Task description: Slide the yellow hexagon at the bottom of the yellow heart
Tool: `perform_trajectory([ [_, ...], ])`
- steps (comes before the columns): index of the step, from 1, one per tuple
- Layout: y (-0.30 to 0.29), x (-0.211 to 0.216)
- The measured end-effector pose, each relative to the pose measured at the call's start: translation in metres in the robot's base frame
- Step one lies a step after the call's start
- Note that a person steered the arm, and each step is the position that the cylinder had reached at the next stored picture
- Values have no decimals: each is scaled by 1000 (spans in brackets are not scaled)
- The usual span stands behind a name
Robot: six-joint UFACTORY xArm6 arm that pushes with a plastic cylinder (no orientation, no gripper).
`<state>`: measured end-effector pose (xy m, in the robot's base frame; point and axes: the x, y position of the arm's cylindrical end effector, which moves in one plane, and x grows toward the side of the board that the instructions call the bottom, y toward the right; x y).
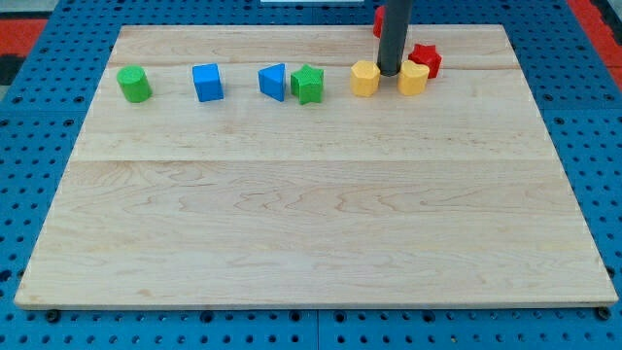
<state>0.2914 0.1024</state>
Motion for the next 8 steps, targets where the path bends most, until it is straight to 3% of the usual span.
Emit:
perform_trajectory([
  [2, 5, 6],
  [6, -89, -29],
  [8, -51, -9],
])
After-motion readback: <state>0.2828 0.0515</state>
